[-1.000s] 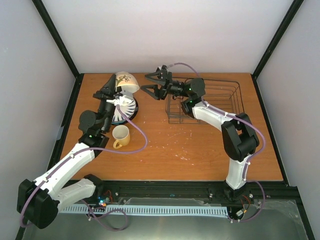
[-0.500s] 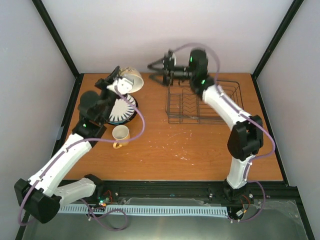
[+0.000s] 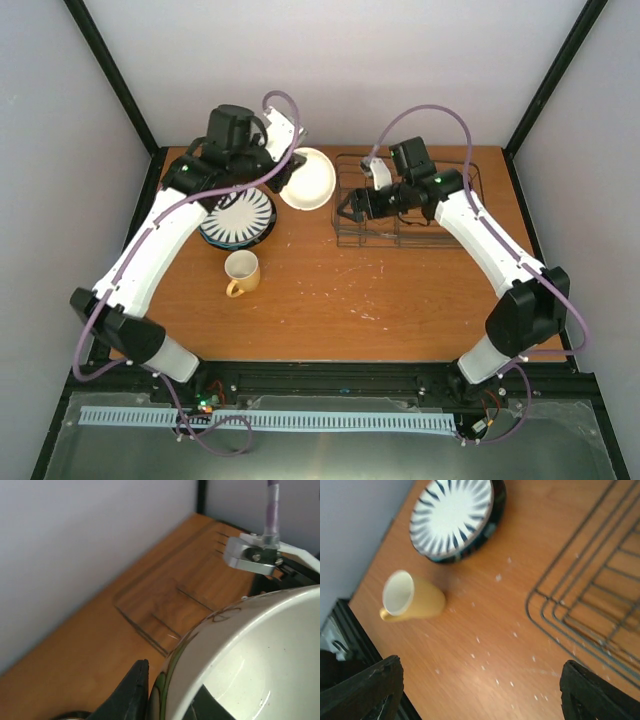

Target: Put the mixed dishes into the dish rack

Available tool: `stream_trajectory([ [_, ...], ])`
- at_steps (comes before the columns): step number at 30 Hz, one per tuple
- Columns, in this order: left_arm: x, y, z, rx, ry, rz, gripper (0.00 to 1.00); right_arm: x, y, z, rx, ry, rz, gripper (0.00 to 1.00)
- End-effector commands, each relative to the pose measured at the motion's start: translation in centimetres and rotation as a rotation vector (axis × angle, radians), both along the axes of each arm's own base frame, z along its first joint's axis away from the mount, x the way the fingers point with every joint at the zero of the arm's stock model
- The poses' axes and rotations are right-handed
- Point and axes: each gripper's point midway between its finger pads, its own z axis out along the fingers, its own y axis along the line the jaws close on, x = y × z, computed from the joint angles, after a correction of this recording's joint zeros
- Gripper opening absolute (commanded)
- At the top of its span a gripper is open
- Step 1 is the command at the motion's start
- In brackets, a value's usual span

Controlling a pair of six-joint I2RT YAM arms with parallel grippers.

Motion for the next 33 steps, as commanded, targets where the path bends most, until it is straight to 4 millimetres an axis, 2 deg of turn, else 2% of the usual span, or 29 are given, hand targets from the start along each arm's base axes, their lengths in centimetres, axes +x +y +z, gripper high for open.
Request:
stream_trajectory([
  [1,-3.7,-2.3,-0.3,-0.091,0.262,-0.163,0.01,-1.9,-1.6,1.5,-0.052,-0.156,0.055,0.84],
  [11,-3.4,-2.7,-3.4,-0.07,0.413,-0.174,0.01,-4.7,-2.3,6.1,0.114,-0.159,0.046,0.89],
  [19,-2.8,-3.3,-4.3,-0.082,0.472,-0.167,0.01,-5.4,-0.6,6.3,0.231,-0.005,0.089,0.92],
  [22,-2.7,-3.2,-4.8,-0.072,0.481,-0.158,0.01,-6.1,0.3,7.5,0.302,0.042,0.137,0.93],
  [33,-2.7,-3.8,-5.8,-0.076,0.515,-0.184,0.01,-7.3,0.9,10.2,0.407,0.05,0.227,0.91],
])
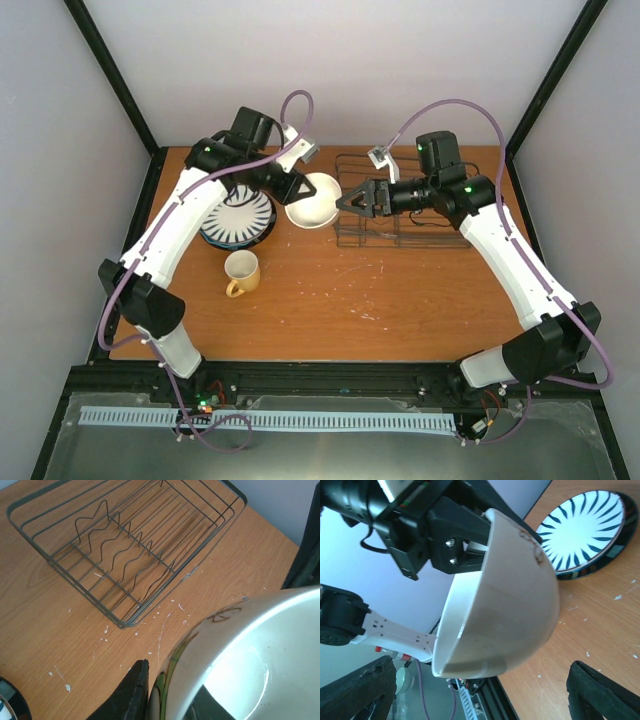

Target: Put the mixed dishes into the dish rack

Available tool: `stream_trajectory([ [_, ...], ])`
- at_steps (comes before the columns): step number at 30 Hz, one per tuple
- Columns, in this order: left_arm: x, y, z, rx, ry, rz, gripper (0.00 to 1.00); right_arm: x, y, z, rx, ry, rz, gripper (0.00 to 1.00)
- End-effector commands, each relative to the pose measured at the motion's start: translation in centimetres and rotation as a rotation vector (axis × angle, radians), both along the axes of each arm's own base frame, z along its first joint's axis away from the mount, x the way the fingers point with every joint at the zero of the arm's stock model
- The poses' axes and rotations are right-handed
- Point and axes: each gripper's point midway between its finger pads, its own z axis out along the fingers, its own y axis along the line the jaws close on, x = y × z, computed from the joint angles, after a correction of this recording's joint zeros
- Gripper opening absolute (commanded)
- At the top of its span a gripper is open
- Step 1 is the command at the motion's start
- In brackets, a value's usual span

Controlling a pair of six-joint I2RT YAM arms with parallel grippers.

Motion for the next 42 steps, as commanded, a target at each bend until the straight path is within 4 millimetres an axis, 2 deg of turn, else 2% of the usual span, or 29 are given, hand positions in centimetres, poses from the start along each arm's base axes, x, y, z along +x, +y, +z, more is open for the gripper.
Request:
stream_trajectory([
  [1,-0.3,-1.3,2.5,-0.093,-0.014,-0.036,0.01,-0.8,0.4,2.4,0.082,-0.013,0.056,0.91],
  [16,-0.4,-2.7,4.6,-0.172,-0.013,-0.085,0.01,0.0,0.8,0.3,0.033,0.015,0.059,0.9],
  [25,-0.4,-3.4,3.9,-0.196,0.042,-0.104,0.01,1.4,2.3,2.4,0.087,-0.008,0.085,0.89],
  [32,-0.2,-3.5,4.1,-0.196,0.033,-0.104,0.01,0.8,3.0,2.3,0.096,0.005,0.124,0.81],
  [37,0.1,-3.4,4.1,-0.188,0.02,-0.096,0.01,0.1,3.1,1.9,0.115,0.046,0.154,0.82],
  [42,0.4,-3.6,4.9,-0.196,-0.007,-0.1,0.01,-0.4,3.6,1.3,0.126,0.099,0.186,0.85],
])
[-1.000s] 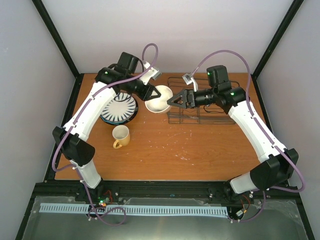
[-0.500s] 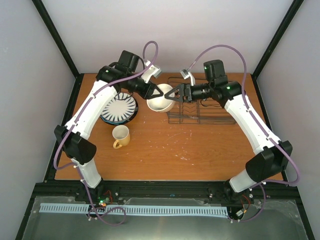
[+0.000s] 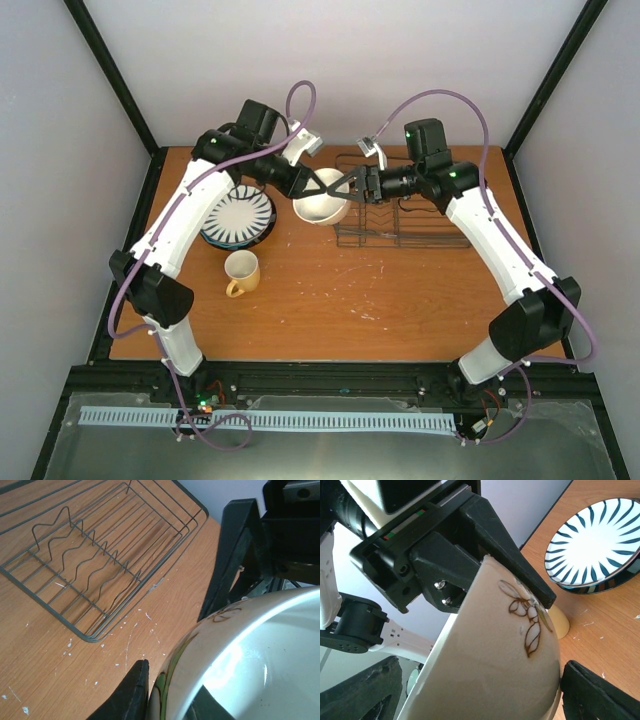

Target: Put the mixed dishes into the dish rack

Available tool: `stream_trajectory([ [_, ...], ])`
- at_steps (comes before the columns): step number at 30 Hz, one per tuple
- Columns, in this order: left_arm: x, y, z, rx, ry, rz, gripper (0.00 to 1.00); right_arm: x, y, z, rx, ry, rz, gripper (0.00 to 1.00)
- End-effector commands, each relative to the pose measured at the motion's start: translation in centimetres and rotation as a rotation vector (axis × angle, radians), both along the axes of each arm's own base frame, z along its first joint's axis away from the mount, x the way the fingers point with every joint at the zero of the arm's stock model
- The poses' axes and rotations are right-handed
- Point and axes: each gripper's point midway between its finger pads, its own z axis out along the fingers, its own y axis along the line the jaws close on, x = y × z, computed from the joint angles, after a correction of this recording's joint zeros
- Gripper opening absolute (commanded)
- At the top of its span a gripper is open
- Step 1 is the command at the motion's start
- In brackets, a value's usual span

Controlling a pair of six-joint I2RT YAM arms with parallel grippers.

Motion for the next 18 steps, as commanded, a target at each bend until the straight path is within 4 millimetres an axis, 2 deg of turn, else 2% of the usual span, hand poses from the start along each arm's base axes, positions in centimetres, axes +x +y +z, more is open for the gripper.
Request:
stream_trajectory([
  [1,0.8,-1.1,4.1,-0.093,-0.113,-0.018,0.01,-2.5,1.4,0.2,0.052,0.07,0.122,0.85],
  [6,0.5,-0.9,4.9,-0.099,-0.134,-0.018,0.0,-2.6,1.6,-1.2,0.04,0.13,0.135,0.86],
  [13,0.4,-0.7,4.7,-0.089,-0.139,-0.016,0.01,-3.6,2.4,-0.5,0.083,0.173,0.198,0.84],
  [18,0.4,-0.6,5.0,-0.087,-0.159,-0.015,0.01,-4.9,2.6,-1.3,0.07,0.215,0.235,0.85],
])
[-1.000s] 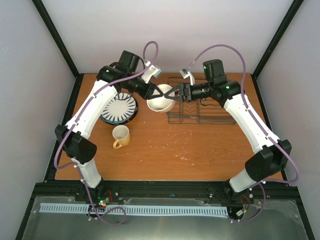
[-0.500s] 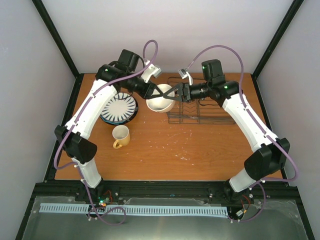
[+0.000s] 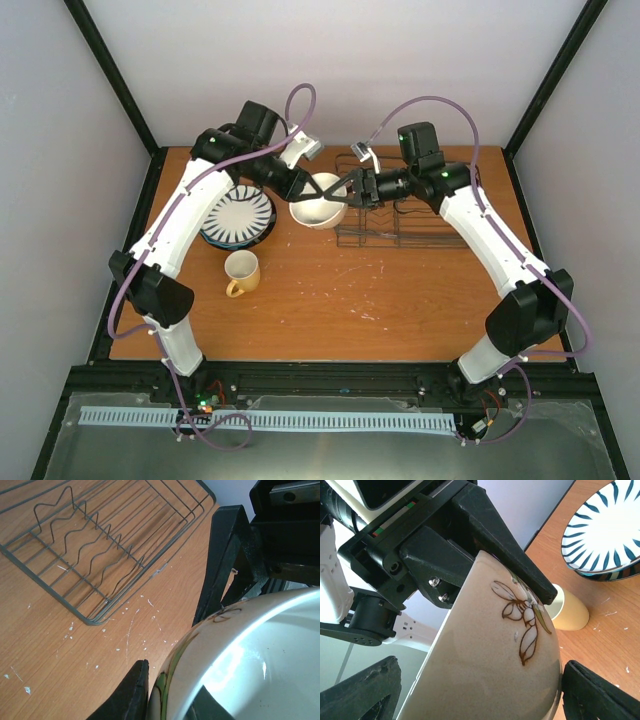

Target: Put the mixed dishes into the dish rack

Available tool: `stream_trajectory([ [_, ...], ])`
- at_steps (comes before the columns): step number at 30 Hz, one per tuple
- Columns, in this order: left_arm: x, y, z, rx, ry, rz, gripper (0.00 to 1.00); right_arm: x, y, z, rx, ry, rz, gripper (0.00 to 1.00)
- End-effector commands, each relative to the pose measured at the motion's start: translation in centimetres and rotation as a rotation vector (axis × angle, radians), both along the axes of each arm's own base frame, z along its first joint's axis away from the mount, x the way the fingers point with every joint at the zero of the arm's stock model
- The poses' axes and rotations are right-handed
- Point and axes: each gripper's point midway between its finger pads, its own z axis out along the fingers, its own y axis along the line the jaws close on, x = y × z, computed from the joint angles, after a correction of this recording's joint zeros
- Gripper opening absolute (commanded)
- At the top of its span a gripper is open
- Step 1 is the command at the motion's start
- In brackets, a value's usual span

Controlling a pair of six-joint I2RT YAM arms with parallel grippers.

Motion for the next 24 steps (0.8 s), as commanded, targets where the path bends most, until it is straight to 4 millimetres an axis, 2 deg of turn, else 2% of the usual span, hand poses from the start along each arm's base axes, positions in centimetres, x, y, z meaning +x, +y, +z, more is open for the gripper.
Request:
stream_trajectory([
  [1,0.9,-1.3,5.5,-0.129,-0.191,-0.029,0.01,-4.6,1.6,-0.5,0.033,0.139,0.172,0.85],
  [13,0.7,-1.2,6.6,-0.145,-0.222,-0.03,0.01,-7.0,2.4,-2.0,0.004,0.213,0.251,0.85],
  [24,0.8,-1.1,7.0,-0.144,-0.238,-0.022,0.01,-9.0,3.2,-1.7,0.036,0.251,0.328,0.8],
])
